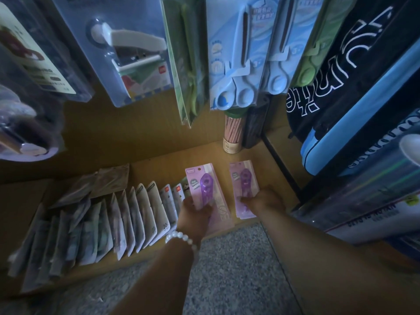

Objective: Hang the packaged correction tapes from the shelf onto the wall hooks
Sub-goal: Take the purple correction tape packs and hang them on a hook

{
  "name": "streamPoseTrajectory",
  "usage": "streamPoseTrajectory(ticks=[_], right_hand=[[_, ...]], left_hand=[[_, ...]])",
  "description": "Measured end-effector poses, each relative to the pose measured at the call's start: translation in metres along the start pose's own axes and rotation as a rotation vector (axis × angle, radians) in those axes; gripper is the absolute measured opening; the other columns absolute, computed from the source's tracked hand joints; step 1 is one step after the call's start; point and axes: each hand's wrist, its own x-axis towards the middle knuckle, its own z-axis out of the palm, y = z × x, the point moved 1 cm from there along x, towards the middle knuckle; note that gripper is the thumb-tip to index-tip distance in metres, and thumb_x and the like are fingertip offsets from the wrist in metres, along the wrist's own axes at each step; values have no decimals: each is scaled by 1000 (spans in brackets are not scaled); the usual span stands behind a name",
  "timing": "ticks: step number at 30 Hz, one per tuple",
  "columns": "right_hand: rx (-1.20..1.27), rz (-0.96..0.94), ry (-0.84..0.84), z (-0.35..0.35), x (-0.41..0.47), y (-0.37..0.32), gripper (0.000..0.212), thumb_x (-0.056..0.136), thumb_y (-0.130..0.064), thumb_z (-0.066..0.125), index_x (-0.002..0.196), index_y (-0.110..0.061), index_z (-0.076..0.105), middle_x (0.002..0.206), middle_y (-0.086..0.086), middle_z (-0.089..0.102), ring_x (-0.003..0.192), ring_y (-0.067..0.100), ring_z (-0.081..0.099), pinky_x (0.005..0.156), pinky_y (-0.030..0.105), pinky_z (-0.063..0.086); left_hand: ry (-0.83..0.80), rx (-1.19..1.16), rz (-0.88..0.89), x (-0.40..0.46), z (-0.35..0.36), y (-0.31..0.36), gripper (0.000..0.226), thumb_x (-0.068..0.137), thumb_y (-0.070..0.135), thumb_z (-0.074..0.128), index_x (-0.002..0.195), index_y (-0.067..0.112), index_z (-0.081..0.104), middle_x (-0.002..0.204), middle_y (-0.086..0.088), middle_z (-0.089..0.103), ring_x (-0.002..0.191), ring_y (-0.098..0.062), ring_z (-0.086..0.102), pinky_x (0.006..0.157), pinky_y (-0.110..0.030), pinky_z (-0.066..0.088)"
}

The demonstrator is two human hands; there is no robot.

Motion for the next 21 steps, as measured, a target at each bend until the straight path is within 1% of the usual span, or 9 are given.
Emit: streamPoseTrajectory(ticks=[4, 6, 7, 9, 11, 13, 15, 17, 21], right_hand=[[55, 73, -89, 1, 1, -6, 72, 46, -63, 77, 97, -14, 70, 98, 1, 71, 91, 24, 68, 72, 25, 49], [86, 78, -141, 4, 2, -6, 68, 46, -60, 74, 98, -15, 71, 101, 2, 70, 94, 23, 67, 80, 29, 52], [114, 78, -153, 5, 1, -6, 63, 52, -55, 75, 101, -15, 70, 102, 3, 69, 98, 24, 65, 83, 30, 52], [187, 64, -163, 6, 1, -7, 47, 66, -42, 77, 101, -12, 68, 92, 3, 65, 96, 24, 65, 76, 27, 49], [275, 44, -152, 5, -3, -10, 38, 69, -31, 78, 98, -9, 69, 84, 3, 65, 80, 22, 66, 66, 25, 46], [324, 14, -95, 4, -9, -11, 40, 64, -29, 81, 96, -8, 68, 84, 5, 69, 72, 22, 66, 61, 24, 47], [350, 2, -64, 0, -17, -11, 41, 61, -29, 82, 94, -10, 65, 84, 5, 69, 72, 22, 67, 60, 26, 50], [426, 6, -52, -3, -23, -9, 37, 62, -24, 82, 91, -11, 64, 77, 4, 68, 66, 20, 67, 59, 26, 52], [512, -28, -26, -13, -37, -8, 21, 63, -15, 80, 77, -9, 67, 62, 1, 66, 54, 14, 64, 51, 23, 51]], left_hand=[[10, -4, -5, 3, -3, -4, 24, 85, 11, 66, 63, 12, 57, 46, 2, 50, 38, -9, 41, 44, -19, 34], [7, -37, -12, 2, -4, -6, 28, 88, 5, 64, 63, 12, 57, 45, 5, 49, 38, -7, 40, 44, -19, 35], [4, -42, -12, 2, -5, -6, 28, 89, 3, 63, 63, 12, 58, 44, 7, 49, 38, -6, 40, 43, -19, 36], [8, -38, -8, 1, -7, -5, 20, 87, 6, 65, 68, 8, 59, 45, 7, 50, 37, -4, 41, 43, -18, 37], [29, -47, -20, 1, -9, -3, 5, 85, 5, 67, 84, 1, 64, 52, 3, 53, 40, -6, 44, 45, -19, 39], [56, -61, -47, 2, -11, -1, 12, 87, -2, 64, 99, -2, 64, 63, -4, 58, 48, -12, 49, 50, -23, 43], [67, -70, -65, 1, -13, 2, 20, 87, -3, 63, 108, -2, 62, 73, -11, 61, 54, -18, 52, 55, -27, 46], [73, -69, -76, -2, -15, 4, 26, 88, 0, 64, 113, -4, 60, 74, -13, 61, 52, -18, 52, 54, -27, 46], [103, -93, -121, -12, -18, 9, 34, 86, 5, 67, 117, -3, 56, 71, -11, 59, 46, -16, 49, 47, -24, 43]])
